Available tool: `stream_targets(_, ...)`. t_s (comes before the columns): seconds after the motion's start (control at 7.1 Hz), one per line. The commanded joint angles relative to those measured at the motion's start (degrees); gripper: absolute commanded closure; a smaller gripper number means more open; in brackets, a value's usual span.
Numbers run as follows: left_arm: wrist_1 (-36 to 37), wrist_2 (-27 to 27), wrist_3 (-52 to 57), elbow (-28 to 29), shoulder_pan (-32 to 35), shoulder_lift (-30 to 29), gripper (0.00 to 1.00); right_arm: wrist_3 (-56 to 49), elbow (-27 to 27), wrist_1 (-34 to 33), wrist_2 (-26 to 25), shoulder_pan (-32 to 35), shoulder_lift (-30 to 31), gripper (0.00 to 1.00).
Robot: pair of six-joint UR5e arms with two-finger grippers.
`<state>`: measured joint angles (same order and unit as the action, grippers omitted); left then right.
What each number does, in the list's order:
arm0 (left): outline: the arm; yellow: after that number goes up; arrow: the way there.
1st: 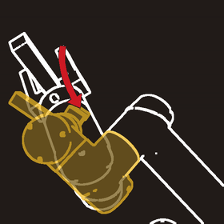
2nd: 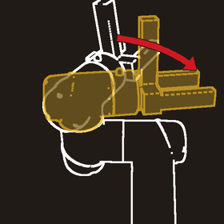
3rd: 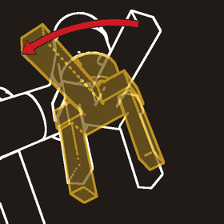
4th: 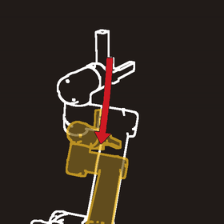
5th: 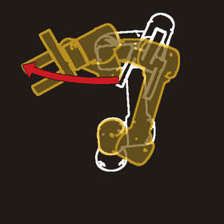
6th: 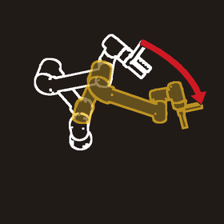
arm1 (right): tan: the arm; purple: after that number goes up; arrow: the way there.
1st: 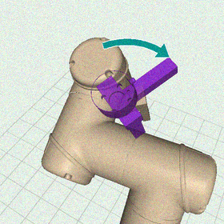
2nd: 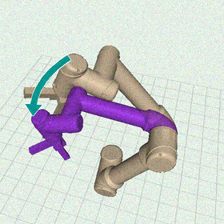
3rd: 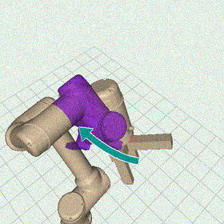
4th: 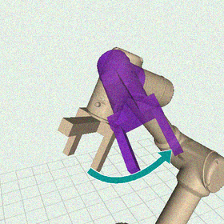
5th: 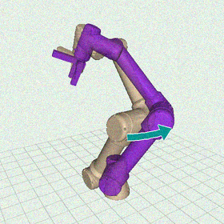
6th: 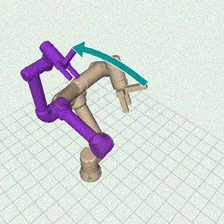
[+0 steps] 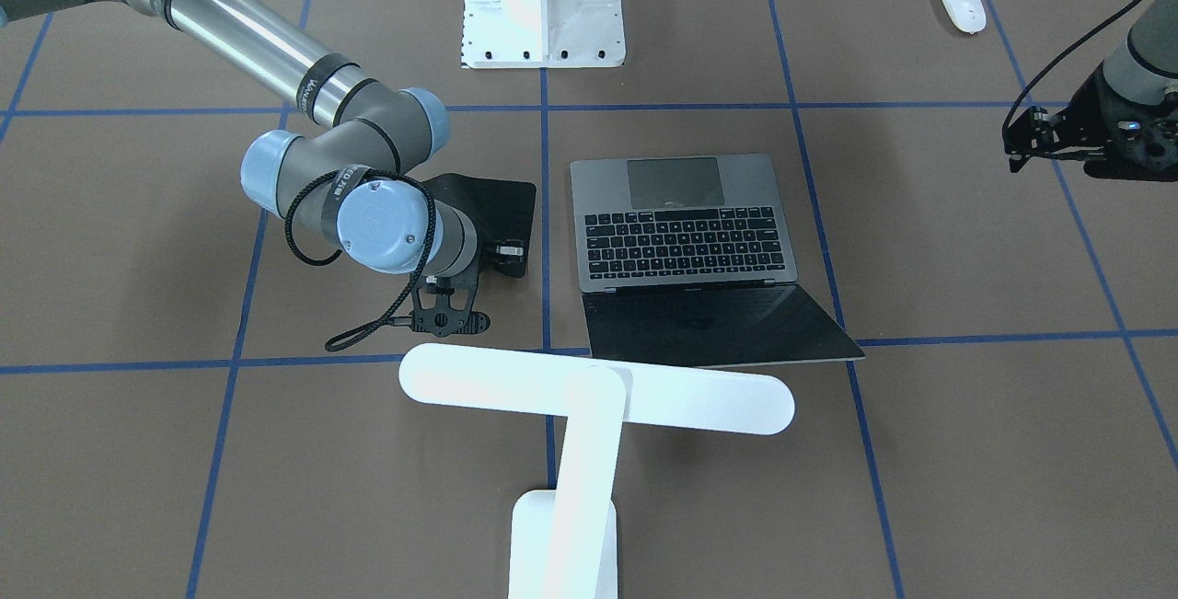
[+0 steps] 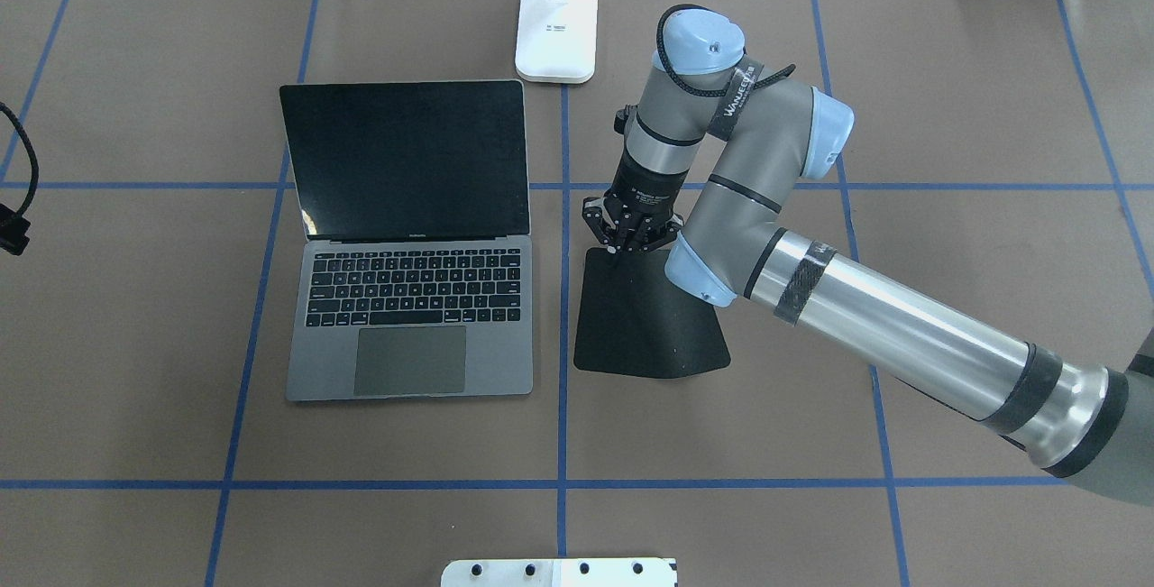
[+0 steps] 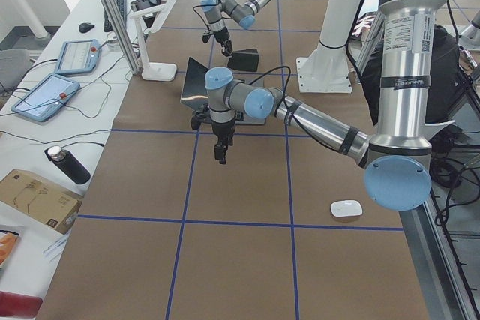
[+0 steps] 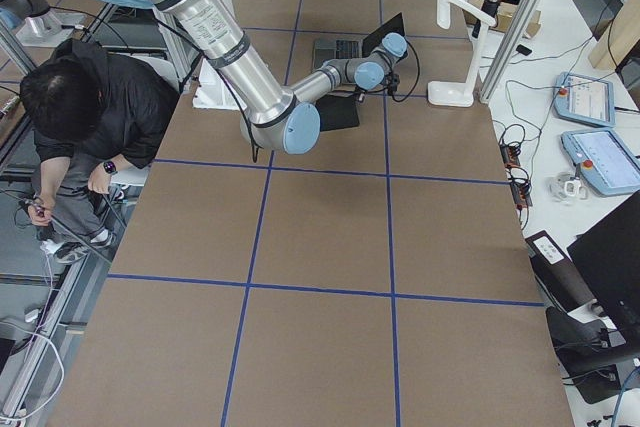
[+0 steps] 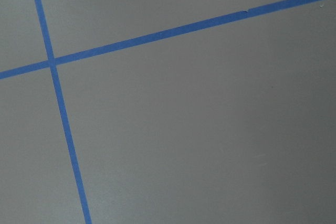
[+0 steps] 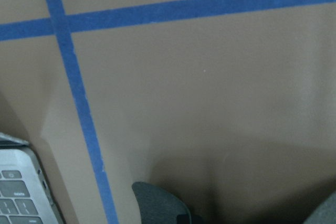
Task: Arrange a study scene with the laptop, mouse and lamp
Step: 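Lower the black mousepad onto the table beside the laptop with the right gripper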
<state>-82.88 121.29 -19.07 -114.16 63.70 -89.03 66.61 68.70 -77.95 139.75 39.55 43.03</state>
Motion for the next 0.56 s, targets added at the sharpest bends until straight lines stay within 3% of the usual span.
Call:
stream_targets(0.0,0.0,0.0,0.0,0.0,0.0,0.0,0.00,0.4,0.0,0.1,0.0,0.0,0.0,1.00)
stream_targets(0.14,0.0,0.0,0.0,0.0,0.0,0.0,0.00,0.2,0.0,2.3,0.0,0.0,0.3,1.00)
stream_targets(0.28,0.0,0.0,0.0,0.0,0.0,0.0,0.00,0.2,-0.3,7.2,-0.2,0.0,1.3,0.46)
stream_targets(0.42,0.0,0.0,0.0,0.1,0.0,0.0,0.00,0.3,-0.2,8.4,-1.3,-0.1,1.3,0.01)
